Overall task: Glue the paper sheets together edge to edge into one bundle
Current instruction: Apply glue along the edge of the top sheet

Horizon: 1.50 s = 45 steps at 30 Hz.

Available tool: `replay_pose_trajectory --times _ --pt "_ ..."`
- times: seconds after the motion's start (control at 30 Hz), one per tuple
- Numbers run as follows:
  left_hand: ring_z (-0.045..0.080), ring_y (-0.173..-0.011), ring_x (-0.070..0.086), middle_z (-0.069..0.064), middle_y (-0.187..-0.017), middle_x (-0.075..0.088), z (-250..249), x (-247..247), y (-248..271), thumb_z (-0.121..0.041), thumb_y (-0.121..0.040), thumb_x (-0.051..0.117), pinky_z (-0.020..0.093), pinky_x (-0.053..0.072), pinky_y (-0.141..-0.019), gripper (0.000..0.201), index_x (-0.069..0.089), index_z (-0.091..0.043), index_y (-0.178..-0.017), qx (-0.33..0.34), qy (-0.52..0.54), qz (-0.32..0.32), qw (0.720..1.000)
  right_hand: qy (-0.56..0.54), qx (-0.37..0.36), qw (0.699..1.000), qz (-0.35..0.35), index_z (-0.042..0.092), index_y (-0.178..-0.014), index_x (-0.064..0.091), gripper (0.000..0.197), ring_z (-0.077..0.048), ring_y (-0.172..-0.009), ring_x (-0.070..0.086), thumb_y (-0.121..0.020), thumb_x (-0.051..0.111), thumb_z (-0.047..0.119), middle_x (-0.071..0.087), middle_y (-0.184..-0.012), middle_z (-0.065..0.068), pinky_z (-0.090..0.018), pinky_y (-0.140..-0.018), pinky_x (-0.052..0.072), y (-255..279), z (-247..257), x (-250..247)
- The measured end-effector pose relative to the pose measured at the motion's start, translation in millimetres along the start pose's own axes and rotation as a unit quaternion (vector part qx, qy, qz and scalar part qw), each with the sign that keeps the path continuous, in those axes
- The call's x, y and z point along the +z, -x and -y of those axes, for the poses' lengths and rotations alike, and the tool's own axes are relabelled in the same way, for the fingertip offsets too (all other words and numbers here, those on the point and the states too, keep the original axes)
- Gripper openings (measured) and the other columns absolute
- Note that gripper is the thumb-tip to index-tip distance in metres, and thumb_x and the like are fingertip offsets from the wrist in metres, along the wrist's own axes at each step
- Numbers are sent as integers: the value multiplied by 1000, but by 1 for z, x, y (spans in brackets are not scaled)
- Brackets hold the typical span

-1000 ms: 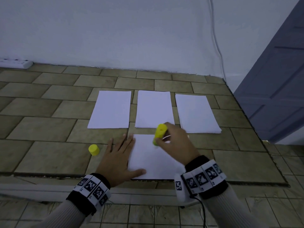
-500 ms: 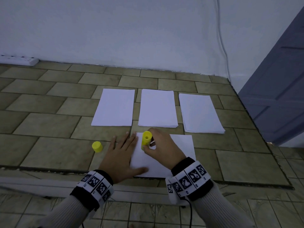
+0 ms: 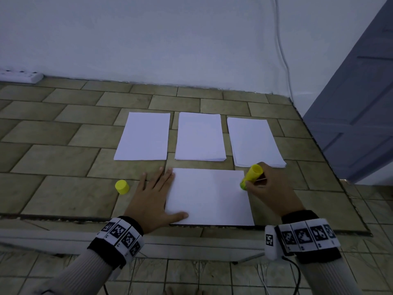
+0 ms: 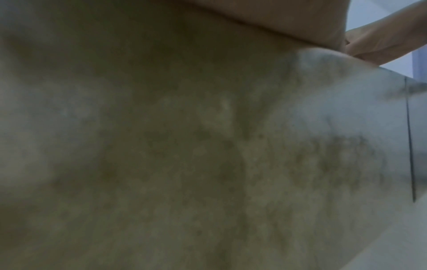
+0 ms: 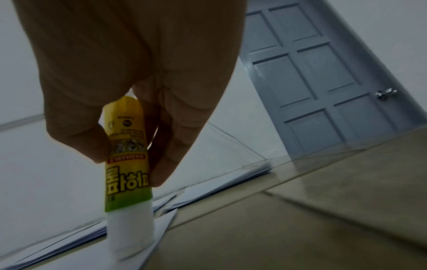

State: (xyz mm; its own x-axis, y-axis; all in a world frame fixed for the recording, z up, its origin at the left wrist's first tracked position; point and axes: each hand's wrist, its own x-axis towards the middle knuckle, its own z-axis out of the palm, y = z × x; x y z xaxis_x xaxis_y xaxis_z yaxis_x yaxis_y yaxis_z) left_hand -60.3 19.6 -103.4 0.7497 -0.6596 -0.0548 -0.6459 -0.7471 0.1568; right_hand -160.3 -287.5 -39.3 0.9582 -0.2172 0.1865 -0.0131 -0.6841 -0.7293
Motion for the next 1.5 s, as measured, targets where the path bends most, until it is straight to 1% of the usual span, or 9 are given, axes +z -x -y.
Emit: replay_pose_trajectory --times 0.2,0.4,0.53,0.63,0.73,0.9,1.1,1.4,1.5 --pt "10 -148 -15 -10 -160 -13 -1 -4 1 -99 -63 6 48 -10 -119 123 2 -19 -156 -6 -9 12 1000 -17 -24 999 -18 10 -79 58 11 -15 -73 65 -82 67 5 65 -77 -5 -37 -70 56 3 13 10" --pt "12 -147 -18 -8 -161 -14 -3 -6 0 -105 -52 11 51 -10 -119 136 -4 -18 -155 -3 -13 25 1000 -94 -81 987 102 9 -85 60 8 -15 -81 63 -85 67 13 64 -91 -5 -33 -76 56 7 63 58" --pt "18 -150 -1 -1 -162 6 -2 -2 0 -105 -54 23 57 1 -119 138 15 -12 -155 16 0 -2 1000 -69 -123 978 154 7 -92 59 14 -19 -84 61 -84 65 18 62 -93 -7 -41 -75 54 4 83 86" --pt "24 -148 15 6 -159 24 -2 1 0 -101 -63 20 62 14 -115 129 33 -7 -150 28 6 -4 1000 -51 -127 974 179 8 -94 57 18 -23 -84 58 -83 66 18 61 -93 -9 -46 -76 52 3 91 98" --pt "24 -148 15 6 -159 25 -2 1 0 -99 -65 15 62 14 -115 126 36 -7 -149 32 12 -5 999 -49 -132 970 200 13 -94 55 17 -23 -83 57 -83 67 19 60 -92 -8 -46 -77 50 3 98 101" --pt "26 -148 19 7 -159 25 0 3 0 -99 -65 19 61 13 -115 126 35 -6 -149 32 0 -8 999 -29 -139 969 200 7 -91 56 17 -24 -81 56 -83 65 18 60 -89 -10 -46 -75 49 4 95 94" --pt "15 -149 -14 -4 -162 -11 -3 -6 -1 -106 -50 16 53 -9 -118 140 1 -15 -156 -1 -19 30 999 -47 -108 974 191 10 -93 61 20 -15 -83 62 -80 67 24 65 -92 -4 -38 -76 54 9 63 57" --pt "13 -146 -23 -6 -160 -22 -4 -8 0 -106 -50 11 52 -9 -119 138 -11 -17 -154 -12 -34 53 998 -55 -61 990 113 24 -82 66 16 -5 -76 65 -68 66 31 69 -82 10 -15 -68 51 30 20 -3" --pt "13 -146 -23 -6 -159 -23 -4 -9 1 -106 -48 7 52 -10 -119 139 -12 -17 -154 -11 -34 57 998 -29 -36 994 101 28 -77 66 14 -7 -74 65 -64 68 33 68 -78 11 -27 -68 53 33 9 -18"
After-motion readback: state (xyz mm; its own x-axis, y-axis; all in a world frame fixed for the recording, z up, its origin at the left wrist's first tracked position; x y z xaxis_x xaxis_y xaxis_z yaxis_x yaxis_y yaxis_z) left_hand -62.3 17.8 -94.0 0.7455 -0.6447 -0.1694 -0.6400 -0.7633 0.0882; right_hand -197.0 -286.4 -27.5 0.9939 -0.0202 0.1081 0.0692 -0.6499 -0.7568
